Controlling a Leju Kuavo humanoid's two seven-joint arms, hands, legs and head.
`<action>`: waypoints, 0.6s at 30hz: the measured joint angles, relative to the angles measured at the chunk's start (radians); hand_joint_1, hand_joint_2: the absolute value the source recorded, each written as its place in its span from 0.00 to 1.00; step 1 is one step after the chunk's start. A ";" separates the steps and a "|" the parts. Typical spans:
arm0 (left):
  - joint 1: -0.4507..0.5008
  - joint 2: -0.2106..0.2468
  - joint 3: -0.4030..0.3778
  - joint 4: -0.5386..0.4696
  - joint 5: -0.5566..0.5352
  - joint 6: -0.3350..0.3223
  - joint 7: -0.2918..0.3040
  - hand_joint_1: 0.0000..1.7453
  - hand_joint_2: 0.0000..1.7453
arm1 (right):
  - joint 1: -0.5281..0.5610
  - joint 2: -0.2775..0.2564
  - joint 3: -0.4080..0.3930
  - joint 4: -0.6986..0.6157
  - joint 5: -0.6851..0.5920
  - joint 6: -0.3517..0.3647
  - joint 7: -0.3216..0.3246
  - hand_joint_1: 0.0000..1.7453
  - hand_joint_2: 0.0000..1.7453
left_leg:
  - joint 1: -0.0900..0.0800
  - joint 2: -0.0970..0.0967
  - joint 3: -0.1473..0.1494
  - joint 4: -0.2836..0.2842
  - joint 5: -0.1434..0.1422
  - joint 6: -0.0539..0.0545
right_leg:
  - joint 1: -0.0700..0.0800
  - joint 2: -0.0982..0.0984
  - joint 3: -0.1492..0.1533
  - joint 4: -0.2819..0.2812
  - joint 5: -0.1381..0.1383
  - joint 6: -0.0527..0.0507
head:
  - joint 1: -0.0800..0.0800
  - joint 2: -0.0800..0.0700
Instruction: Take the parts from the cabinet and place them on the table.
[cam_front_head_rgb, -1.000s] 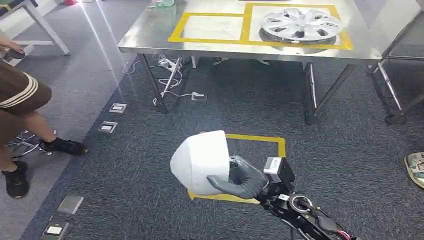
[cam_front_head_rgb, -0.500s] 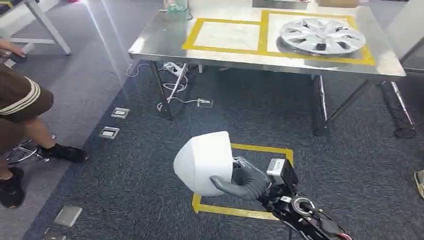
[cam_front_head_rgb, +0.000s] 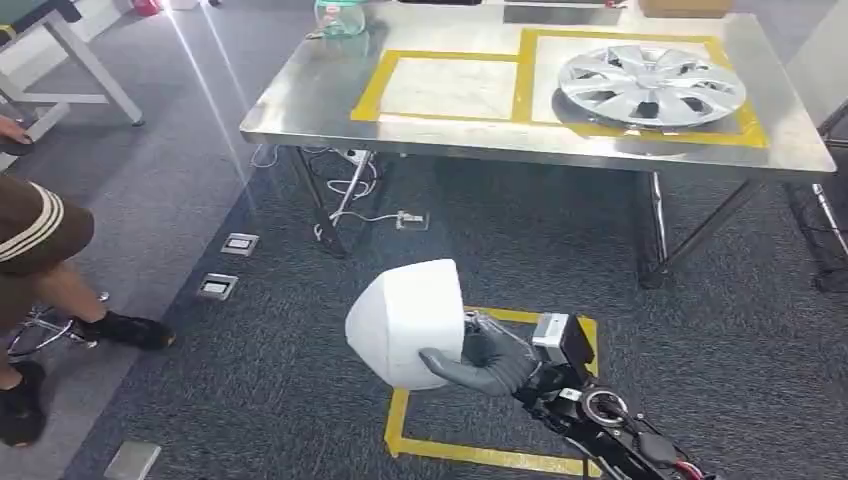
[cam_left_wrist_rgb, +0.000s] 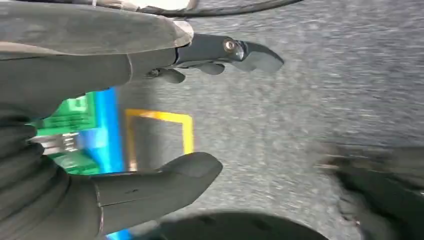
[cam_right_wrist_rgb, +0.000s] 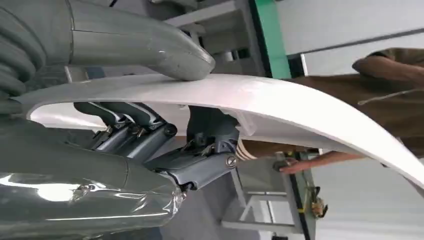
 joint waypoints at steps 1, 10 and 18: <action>0.003 0.000 0.000 0.000 0.001 0.000 0.001 0.00 1.00 | 0.000 0.000 0.000 0.002 0.000 0.000 0.000 1.00 1.00 | 0.002 0.000 -0.004 -0.038 0.015 -0.001 | -0.001 0.001 0.018 0.000 -0.014 0.002 | -0.003 0.000; 0.004 0.002 -0.002 0.000 0.000 0.001 -0.001 0.00 1.00 | -0.005 0.002 0.000 0.015 0.009 -0.005 -0.009 1.00 1.00 | 0.000 0.005 0.099 -0.279 0.210 0.046 | -0.001 -0.004 0.081 0.083 -0.077 0.052 | -0.009 0.000; 0.009 0.003 -0.008 0.000 -0.001 0.001 0.000 0.00 1.00 | 0.001 0.001 -0.005 0.020 -0.005 -0.008 -0.010 1.00 1.00 | -0.003 0.005 0.237 -0.288 0.102 0.051 | 0.002 -0.014 -0.145 0.164 -0.107 0.048 | 0.039 0.000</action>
